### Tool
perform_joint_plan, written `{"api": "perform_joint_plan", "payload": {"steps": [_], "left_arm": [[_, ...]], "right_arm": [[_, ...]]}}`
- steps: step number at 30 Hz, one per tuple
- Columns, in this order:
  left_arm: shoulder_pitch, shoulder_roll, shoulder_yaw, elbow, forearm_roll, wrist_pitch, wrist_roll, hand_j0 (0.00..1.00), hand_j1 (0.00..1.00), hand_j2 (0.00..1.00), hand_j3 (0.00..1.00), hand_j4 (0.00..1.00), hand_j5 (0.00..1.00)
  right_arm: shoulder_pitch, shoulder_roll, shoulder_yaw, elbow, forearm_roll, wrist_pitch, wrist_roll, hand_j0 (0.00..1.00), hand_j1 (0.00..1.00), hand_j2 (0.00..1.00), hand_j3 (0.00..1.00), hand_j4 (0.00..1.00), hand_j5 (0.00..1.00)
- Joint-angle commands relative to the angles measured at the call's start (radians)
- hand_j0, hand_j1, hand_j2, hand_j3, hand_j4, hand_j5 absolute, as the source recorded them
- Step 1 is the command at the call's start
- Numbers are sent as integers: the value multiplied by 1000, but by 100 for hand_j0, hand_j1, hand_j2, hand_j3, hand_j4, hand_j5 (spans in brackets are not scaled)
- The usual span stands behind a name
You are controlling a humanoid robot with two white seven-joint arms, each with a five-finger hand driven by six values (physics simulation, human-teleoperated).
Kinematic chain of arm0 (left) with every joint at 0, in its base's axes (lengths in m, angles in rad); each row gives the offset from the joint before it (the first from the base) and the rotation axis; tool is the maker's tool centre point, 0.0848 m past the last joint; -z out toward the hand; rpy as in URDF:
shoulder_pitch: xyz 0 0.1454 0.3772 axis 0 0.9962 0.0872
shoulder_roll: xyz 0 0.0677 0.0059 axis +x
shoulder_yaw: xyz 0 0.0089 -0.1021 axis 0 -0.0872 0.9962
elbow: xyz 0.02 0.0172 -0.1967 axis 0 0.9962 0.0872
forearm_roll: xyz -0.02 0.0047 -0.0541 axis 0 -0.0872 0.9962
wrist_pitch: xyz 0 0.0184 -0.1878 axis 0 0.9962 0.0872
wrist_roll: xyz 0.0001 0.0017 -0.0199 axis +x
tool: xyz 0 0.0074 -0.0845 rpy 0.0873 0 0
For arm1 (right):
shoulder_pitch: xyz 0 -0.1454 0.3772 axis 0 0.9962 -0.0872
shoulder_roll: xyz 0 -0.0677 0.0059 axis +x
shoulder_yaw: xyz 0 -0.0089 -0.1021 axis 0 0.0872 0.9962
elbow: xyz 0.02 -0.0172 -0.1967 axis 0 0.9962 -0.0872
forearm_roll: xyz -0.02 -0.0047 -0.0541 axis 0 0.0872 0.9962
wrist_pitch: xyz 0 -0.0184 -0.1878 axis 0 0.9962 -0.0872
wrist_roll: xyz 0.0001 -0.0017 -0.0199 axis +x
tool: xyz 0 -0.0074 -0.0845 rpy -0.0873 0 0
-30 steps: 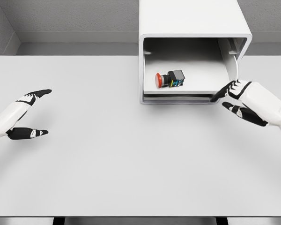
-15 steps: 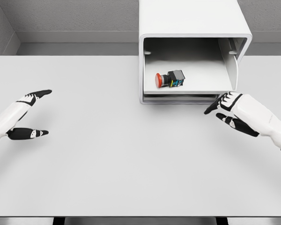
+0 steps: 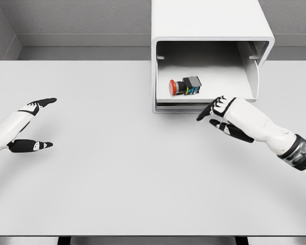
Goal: Slide open multi-storey tabletop storage cabinets and put open load switch and slide close multi-storey tabletop storage cabinets
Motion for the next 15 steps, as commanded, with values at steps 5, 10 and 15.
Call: {"api": "perform_joint_plan", "payload": {"steps": [5, 10, 15], "left_arm": [[2, 0, 0, 0, 8, 3, 0, 100, 100, 100, 100, 100, 100], [8, 1, 2, -2, 8, 3, 0, 100, 100, 100, 100, 100, 100], [8, 0, 2, -2, 10, 3, 0, 100, 100, 100, 100, 100, 100]], "right_arm": [[-37, 6, 44, 77, -8, 1, 9, 56, 56, 56, 56, 56, 56], [-77, 29, 60, 115, -8, 1, 9, 56, 56, 56, 56, 56, 56], [-126, 35, 76, 170, -8, 1, 10, 58, 58, 58, 58, 58, 58]]}}
